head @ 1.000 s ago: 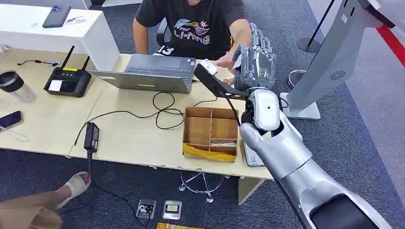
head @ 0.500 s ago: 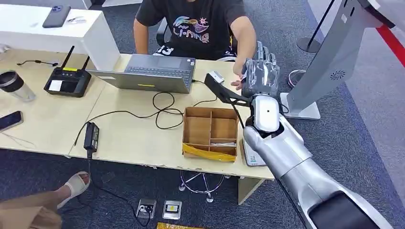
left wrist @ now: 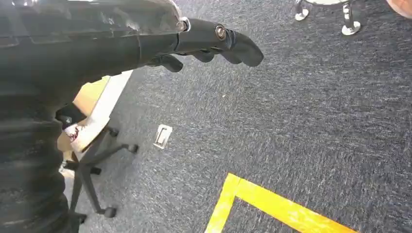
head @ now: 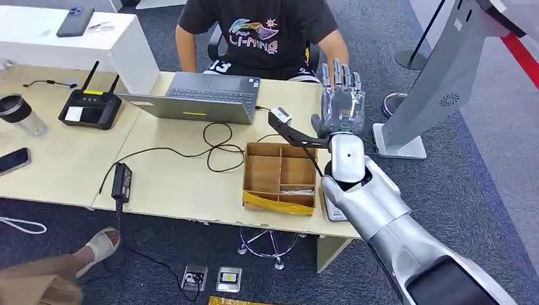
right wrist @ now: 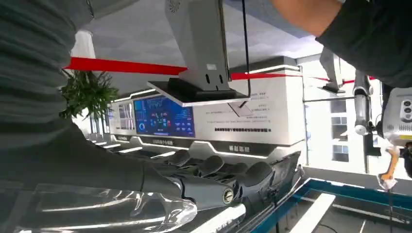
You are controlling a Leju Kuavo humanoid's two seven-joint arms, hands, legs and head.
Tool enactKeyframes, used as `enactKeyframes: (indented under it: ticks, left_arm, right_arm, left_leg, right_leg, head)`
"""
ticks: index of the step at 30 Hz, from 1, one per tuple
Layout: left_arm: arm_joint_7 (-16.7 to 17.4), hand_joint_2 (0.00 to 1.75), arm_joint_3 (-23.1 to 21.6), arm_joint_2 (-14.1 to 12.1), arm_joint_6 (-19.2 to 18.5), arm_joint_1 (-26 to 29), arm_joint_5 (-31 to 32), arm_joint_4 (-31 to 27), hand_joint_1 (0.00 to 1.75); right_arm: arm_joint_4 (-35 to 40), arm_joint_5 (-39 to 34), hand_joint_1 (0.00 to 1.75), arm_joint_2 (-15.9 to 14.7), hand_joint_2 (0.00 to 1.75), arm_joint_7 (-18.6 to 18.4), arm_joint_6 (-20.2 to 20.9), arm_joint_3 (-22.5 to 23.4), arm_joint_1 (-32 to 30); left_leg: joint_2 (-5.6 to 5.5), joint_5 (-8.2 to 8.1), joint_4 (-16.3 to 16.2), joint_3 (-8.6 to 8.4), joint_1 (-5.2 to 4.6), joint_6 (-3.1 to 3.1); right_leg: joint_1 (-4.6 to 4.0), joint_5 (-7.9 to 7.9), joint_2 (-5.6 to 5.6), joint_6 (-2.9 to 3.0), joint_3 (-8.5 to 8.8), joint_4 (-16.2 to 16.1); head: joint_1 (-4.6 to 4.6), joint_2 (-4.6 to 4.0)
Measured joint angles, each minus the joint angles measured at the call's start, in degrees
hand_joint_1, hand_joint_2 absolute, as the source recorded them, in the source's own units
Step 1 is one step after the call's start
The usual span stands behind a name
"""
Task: Pass the card to the sensor for recognition and then transmit it.
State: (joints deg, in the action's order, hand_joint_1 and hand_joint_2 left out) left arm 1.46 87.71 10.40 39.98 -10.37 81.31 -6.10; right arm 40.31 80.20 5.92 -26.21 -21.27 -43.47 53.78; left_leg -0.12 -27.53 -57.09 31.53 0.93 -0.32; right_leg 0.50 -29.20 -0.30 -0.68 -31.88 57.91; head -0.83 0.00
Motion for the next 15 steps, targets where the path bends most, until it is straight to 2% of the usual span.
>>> enactKeyframes:
  ticks: [4, 10, 15]
  left_arm:
    - [-1.18, 1.75, -0.07, 0.0, 0.02, -0.01, 0.46, 0.0, 0.0]
    - [-1.94, 1.75, -0.2, 0.0, 0.02, 0.02, 0.74, 0.0, 0.0]
    - [-3.63, 1.75, -0.2, 0.0, 0.02, 0.08, 0.07, 0.0, 0.0]
  right_arm:
    - [2.82, 2.27, 0.0, -0.35, 1.75, 0.33, 1.05, 0.07, -1.7]
    - [9.01, 4.92, 0.0, -1.95, 1.75, 2.84, 2.93, 0.61, -5.05]
    - [16.73, 6.84, 0.0, -5.07, 1.75, 5.42, 4.04, 1.5, -9.93]
  left_leg:
    - [0.02, 0.0, 0.0, -0.01, 0.0, 0.0]
    - [0.04, 0.0, -0.01, -0.03, -0.01, 0.0]
    - [0.04, -0.01, -0.01, -0.05, -0.01, 0.0]
  right_leg:
    - [0.0, 0.0, 0.01, 0.0, -0.01, 0.0]
    - [0.01, 0.0, 0.03, 0.0, -0.02, -0.01]
    - [0.01, 0.0, 0.01, 0.0, 0.0, -0.02]
  head:
    - [0.0, 0.0]
    - [-0.02, 0.0]
    - [0.0, 0.0]
